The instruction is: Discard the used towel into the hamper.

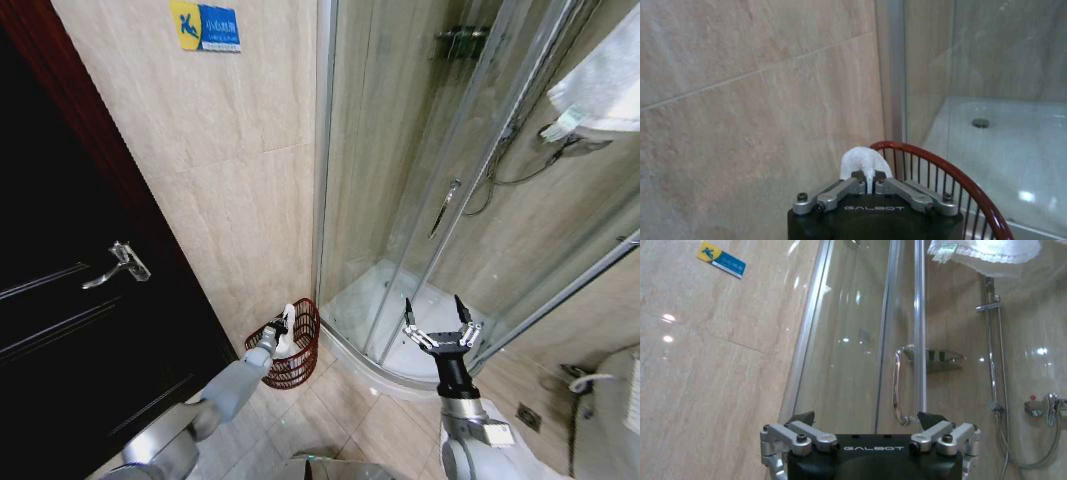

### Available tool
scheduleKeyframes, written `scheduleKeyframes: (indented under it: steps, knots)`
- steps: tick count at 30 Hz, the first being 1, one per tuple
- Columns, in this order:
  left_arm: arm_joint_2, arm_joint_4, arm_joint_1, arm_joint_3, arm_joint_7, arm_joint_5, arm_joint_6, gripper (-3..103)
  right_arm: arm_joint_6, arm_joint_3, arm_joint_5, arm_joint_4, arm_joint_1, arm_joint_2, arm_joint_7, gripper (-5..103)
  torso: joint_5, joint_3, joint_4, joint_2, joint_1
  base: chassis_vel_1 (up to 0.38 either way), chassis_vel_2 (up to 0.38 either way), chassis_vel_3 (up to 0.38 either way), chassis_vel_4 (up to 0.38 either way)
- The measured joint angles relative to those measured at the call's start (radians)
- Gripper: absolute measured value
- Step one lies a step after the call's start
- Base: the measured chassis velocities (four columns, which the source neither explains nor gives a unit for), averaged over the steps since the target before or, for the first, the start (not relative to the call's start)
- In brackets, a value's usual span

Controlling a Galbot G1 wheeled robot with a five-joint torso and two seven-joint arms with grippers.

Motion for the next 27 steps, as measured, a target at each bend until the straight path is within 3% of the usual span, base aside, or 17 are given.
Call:
scheduleKeyframes:
  steps: [5,13,17,18,20,24,26,27]
  knots:
    - [0.000,0.016,0.004,0.015,0.022,0.000,0.013,3,-0.001,-0.009,-0.002,-0.010,0.011,0.000,-0.005,100,-0.0001,0.000,0.0001,0.000,0.000,0.000,0.000,0.000,0.000]
    - [0.015,0.030,0.001,0.111,0.063,-0.028,0.034,3,-0.002,-0.018,-0.003,-0.029,0.017,0.000,-0.012,100,-0.0002,0.000,0.0000,0.000,0.000,0.000,0.000,0.000,0.000]
    - [0.003,0.040,-0.004,0.126,0.038,-0.021,0.048,2,-0.001,-0.017,-0.003,-0.033,0.017,0.000,-0.012,100,-0.0001,0.000,0.0000,0.000,0.000,0.000,0.000,0.000,0.000]
    - [0.001,0.040,-0.004,0.127,0.029,-0.018,0.054,7,0.002,-0.017,-0.001,-0.034,0.017,0.000,-0.012,100,-0.0002,0.000,0.0000,0.000,0.000,0.000,0.000,0.000,0.000]
    - [0.001,0.039,-0.004,0.127,0.027,-0.016,0.055,7,0.003,-0.017,-0.001,-0.035,0.018,0.000,-0.012,100,-0.0002,0.000,0.0000,0.000,0.000,0.000,0.000,0.000,0.000]
    - [0.008,0.017,0.013,0.108,0.021,0.027,0.060,28,0.016,-0.017,0.004,-0.040,0.022,0.000,-0.009,100,-0.0001,0.000,0.0002,0.000,0.000,0.000,0.000,0.000,0.000]
    - [0.012,0.011,0.019,0.101,0.022,0.034,0.061,28,0.017,-0.017,0.003,-0.040,0.022,0.000,-0.009,100,0.0000,0.000,0.0001,0.000,0.000,0.000,0.000,0.000,0.000]
    - [0.019,0.001,0.028,0.095,0.027,0.039,0.062,33,0.019,-0.017,0.003,-0.040,0.023,0.000,-0.009,100,0.0000,0.000,0.0000,0.000,0.000,0.000,0.000,0.000,0.000]
